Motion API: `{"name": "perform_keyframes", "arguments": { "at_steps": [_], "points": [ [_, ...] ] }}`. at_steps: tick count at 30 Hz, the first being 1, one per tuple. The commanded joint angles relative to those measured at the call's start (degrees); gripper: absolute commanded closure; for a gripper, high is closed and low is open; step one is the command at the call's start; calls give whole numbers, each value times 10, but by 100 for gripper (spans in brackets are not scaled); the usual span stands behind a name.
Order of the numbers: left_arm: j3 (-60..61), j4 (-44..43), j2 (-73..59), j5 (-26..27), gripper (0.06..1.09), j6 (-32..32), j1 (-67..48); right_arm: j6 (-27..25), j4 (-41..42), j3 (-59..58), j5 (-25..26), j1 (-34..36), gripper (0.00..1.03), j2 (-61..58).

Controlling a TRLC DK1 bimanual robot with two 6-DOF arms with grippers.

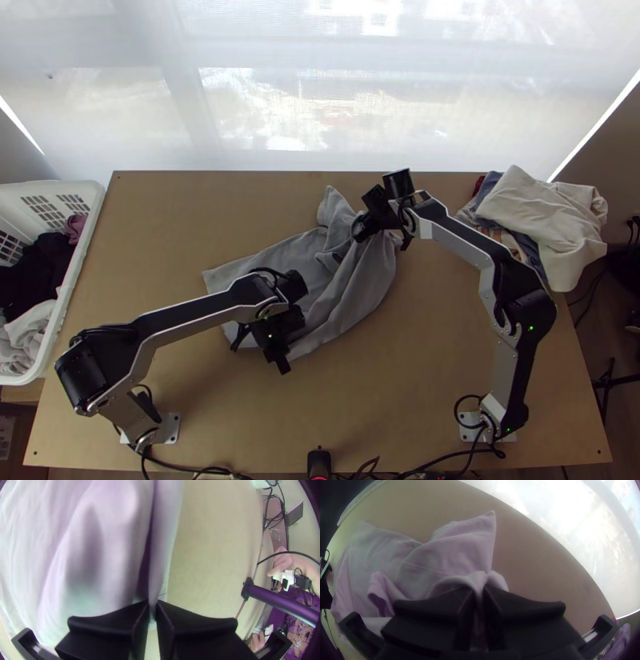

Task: Fold the t-shirt

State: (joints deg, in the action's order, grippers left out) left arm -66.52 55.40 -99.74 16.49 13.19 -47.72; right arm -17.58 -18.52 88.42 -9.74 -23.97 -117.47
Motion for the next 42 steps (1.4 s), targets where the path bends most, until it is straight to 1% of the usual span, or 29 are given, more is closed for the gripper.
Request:
{"name": "perform_keyframes", "arguments": {
  "at_steps": [1,3,4,5,6,7,16,22,26,33,37,42],
  "points": [
    [-13,12,41,1,105,19,75,29,-26,25,-13,10,57,-16],
    [-30,16,56,2,105,18,106,47,-27,17,-18,23,43,-1],
    [-41,18,63,2,105,17,121,49,-28,11,-19,30,32,8],
    [-50,20,69,4,105,16,138,49,-33,6,-22,36,18,16],
    [-60,23,75,5,105,14,151,49,-37,0,-25,41,6,26],
    [-71,26,80,6,105,12,163,49,-39,-7,-27,48,4,37],
    [-133,23,90,20,105,-9,292,51,-39,-84,-29,78,4,143],
    [-122,6,85,26,105,-8,406,60,-39,-145,-29,96,4,191],
    [-94,2,85,28,105,7,453,64,-39,-179,-29,99,4,209],
    [-55,-3,106,27,105,15,467,63,-36,-204,-29,96,5,209],
    [-48,-3,117,27,105,16,467,63,-39,-210,-30,82,5,202],
    [-42,-1,127,27,105,17,466,56,-39,-253,-31,72,5,221]
  ]
}}
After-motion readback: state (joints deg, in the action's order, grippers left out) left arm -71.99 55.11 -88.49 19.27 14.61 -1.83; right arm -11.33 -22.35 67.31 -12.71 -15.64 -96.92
